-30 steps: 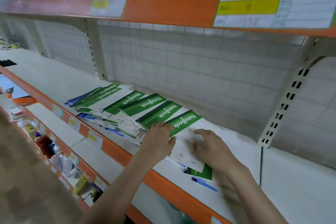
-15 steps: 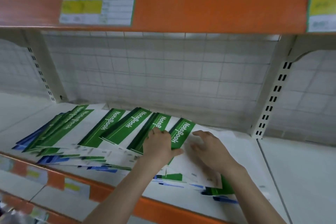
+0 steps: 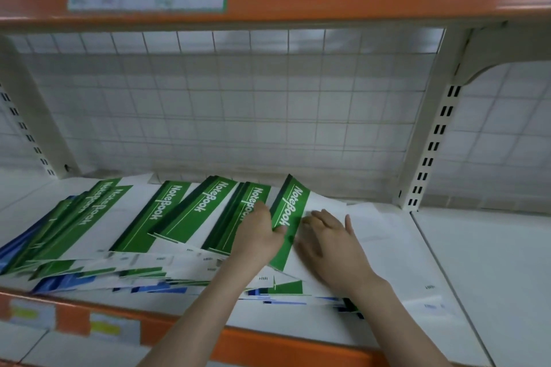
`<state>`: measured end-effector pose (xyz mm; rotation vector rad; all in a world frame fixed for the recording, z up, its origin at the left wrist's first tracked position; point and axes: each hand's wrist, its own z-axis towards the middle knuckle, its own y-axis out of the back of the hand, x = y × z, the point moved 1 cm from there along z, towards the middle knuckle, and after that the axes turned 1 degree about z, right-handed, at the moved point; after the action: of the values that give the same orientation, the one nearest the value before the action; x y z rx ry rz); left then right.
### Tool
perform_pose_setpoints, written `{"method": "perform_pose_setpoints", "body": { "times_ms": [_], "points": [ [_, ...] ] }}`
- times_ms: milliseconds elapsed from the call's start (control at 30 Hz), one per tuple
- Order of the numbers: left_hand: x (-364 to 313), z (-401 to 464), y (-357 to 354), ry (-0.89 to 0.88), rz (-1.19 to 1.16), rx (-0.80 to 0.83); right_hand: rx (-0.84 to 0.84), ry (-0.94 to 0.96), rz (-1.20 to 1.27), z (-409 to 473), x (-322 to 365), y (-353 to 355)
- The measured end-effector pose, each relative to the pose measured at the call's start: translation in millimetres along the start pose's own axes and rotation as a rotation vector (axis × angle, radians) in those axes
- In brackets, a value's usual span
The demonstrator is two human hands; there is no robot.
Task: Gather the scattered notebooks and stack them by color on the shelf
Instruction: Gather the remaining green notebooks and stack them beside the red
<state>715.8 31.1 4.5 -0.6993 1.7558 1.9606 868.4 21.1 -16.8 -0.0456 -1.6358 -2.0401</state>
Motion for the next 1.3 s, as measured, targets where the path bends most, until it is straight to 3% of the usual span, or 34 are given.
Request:
{"method": "perform_pose_setpoints", "body": {
  "times_ms": [200,300,367,467,533,600,667,900,1233,1300],
  "points": [
    [1,6,2,0.15,-0.521,0.01,0.018,0.14,-0.006,-4,11,-6],
    [-8,2,5,0.13,-0.601,0.065,0.015,0.127,0.011,-3,9,-7],
    [-7,2,9,0.043,-0.503,0.061,0.007,0.123,0.03,-3,6,-6],
    [1,4,19,-0.095,-0.074,-0.077,0.016,0.126,0.033,-2,5,-7],
    [8,3,26,-0.032,0.363,-0.116,0.038,0.117,0.031,-1,5,-8],
    [14,2,29,0.132,0.642,-0.011,0.052,0.108,0.028,0,3,-8],
    [15,1,28,0.196,0.69,0.062,0.052,0.106,0.029,-1,3,-8],
    [12,3,21,0.232,0.574,0.006,0.032,0.108,0.05,-2,3,-7],
    [-1,-2,1,0.102,0.567,-0.172,0.014,0.118,0.101,-4,5,0],
    [0,1,-1,0.074,0.466,-0.167,0.009,0.115,0.117,-4,6,1]
  ]
}}
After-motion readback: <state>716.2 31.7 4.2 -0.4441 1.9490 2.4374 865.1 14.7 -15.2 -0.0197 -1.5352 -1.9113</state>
